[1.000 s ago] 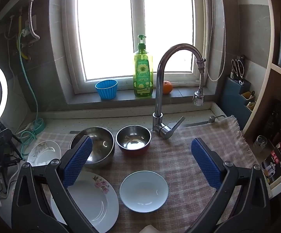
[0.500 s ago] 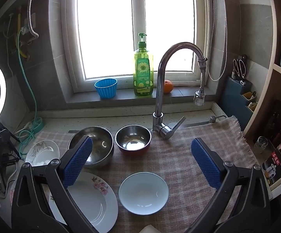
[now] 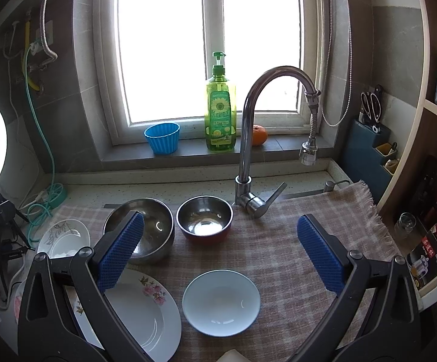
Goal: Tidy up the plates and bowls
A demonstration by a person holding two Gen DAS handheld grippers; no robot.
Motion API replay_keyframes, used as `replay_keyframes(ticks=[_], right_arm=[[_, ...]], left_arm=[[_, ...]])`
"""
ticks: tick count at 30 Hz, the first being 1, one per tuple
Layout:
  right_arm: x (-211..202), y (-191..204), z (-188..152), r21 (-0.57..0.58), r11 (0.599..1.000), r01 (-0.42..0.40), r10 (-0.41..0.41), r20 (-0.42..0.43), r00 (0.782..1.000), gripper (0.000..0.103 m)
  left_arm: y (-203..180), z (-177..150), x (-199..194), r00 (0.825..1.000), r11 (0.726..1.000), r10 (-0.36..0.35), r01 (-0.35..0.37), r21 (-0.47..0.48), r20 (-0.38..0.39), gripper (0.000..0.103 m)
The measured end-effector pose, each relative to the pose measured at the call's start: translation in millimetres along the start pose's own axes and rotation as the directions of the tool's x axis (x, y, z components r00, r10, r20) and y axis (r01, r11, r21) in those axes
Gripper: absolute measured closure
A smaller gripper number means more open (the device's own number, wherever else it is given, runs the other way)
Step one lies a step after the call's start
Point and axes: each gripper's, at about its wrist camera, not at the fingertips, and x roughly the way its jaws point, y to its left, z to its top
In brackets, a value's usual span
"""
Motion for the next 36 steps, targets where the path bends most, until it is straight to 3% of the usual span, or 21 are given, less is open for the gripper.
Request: replay_keyframes(ticks=[36], right_arm=[[5.7,-1.8,-0.8,-0.001,1.000,0.002,-0.002,-0.001,1.000,0.000]], left_arm=[[-2.9,3.6,7.7,1.000,1.000,-0.007,0.007,0.004,-0.010,0.001]])
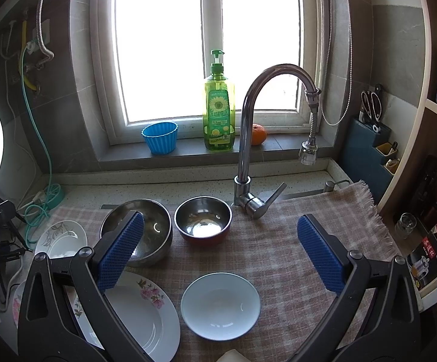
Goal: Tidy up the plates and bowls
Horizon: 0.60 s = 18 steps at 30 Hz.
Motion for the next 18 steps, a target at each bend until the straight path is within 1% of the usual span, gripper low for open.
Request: replay_keyframes(ticks=[13,18], right_arm=[[2.7,-0.5,-0.4,-0.001,1.000,0.001,-0.001,-0.002,1.000,0.000],[4.6,-0.9,-1.0,-0.004,1.000,0.006,-0.006,0.001,1.000,0.000]], left_arm=[[-2.5,3.4,6.3,1.000,1.000,-0.009,0.009,0.002,-0.007,0.001],[2.5,3.5,9.6,1.000,1.000,-0.018,0.018,0.003,-0.010,0.001]])
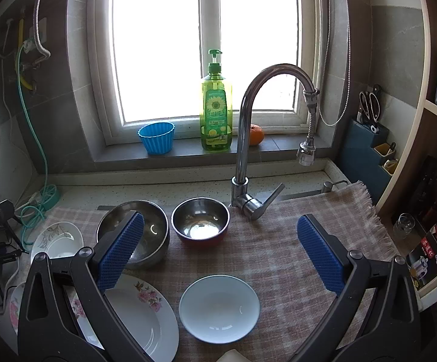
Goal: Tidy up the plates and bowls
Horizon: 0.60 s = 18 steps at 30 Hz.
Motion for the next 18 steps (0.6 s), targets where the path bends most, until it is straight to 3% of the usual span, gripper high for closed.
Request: replay_keyframes(ticks=[14,18], right_arm=[[10.7,-3.1,-6.3,-0.010,0.998,-0.056,0.056,-0.041,0.998,0.000],[19.6,-6.4,-12.2,0.026,0.996,-0.087,0.089,-0.095,0.992,0.005]], left_arm=[[18.5,-3.7,12.7,0.999,1.000,-0.008,0.008,-0.018,-0.041,0.001],[25.3,-8.8,20.6,0.996,0.999,-0.019,0.017,-0.029,-0.085,0.009]])
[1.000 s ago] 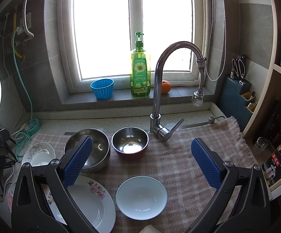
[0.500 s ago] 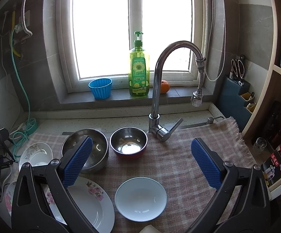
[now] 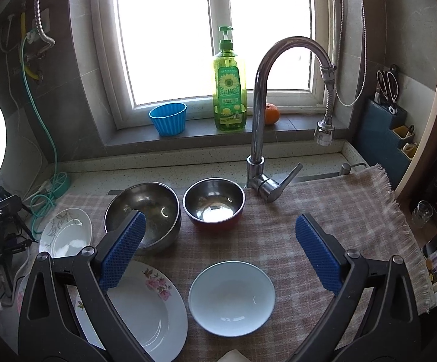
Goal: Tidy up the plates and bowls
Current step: 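Lower the grippers to the pink-flower plate rim and close on it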
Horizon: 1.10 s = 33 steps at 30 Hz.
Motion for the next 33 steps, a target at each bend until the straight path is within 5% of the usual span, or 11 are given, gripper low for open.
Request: replay_keyframes(ticks=[8,13,20,24,33], right_arm=[[22.1,-7.0,-20.2,0.063,0.995,-0.072,0.080,-0.138,0.987,0.036],[31.5,-16.4,-37.6,0.117,0.987,-0.114,0.138,-0.224,0.965,0.054],[30.0,-20.3,-63.8,0.122,0.976,-0.180,0.210,-0.319,0.924,0.058],[28.6,-23.1,-80.3,0.139,0.965,-0.223,0.260,-0.372,0.891,0.071],[36.4,-21.7,-114.3,0.181,0.941,-0.284,0.336,-0.450,0.827,0.073]], left_arm=[[11.9,-17.8,19.2,0.991,0.999,-0.048,0.044,-0.030,-0.123,0.027],[19.6,-34.7,32.5,0.967,0.990,-0.130,0.113,-0.089,-0.219,0.041],[21.4,-56.1,44.9,0.931,0.985,-0.165,0.139,-0.101,-0.325,0.054],[25.2,-66.7,55.4,0.903,0.981,-0.189,0.154,-0.119,-0.386,0.057],[19.6,-82.0,68.0,0.863,0.979,-0.205,0.169,-0.117,-0.462,0.068]])
